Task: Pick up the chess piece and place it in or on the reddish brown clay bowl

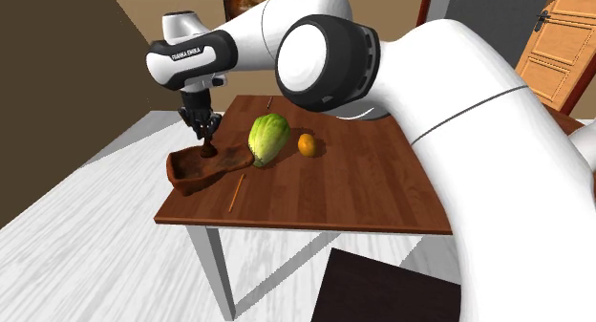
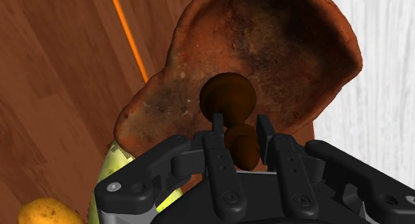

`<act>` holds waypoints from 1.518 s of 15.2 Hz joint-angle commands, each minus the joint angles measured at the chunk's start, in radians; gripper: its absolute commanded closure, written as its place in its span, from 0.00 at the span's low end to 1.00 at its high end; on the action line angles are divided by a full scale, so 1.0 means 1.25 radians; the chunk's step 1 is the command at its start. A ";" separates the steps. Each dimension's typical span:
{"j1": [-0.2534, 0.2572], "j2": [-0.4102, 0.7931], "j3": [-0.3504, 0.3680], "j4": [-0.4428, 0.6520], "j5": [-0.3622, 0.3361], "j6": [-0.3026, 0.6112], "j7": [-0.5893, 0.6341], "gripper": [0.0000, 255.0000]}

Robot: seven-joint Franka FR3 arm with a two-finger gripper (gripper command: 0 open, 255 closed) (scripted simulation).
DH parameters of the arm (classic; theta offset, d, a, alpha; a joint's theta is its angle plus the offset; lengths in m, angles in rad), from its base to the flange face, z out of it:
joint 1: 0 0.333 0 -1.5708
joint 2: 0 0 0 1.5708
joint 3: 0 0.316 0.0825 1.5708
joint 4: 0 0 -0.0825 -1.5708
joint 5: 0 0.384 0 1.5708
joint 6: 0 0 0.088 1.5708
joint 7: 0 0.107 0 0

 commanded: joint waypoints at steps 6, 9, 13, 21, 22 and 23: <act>-0.002 -0.002 0.000 -0.006 0.000 0.005 0.001 1.00; -0.002 -0.002 0.000 -0.006 0.000 0.005 0.001 0.00; -0.003 -0.015 0.004 -0.003 0.003 -0.012 -0.001 0.00; -0.002 -0.045 0.011 0.019 0.013 -0.062 -0.007 0.00; -0.002 -0.045 0.011 0.019 0.013 -0.062 -0.007 0.00; -0.002 -0.045 0.011 0.019 0.013 -0.062 -0.007 0.00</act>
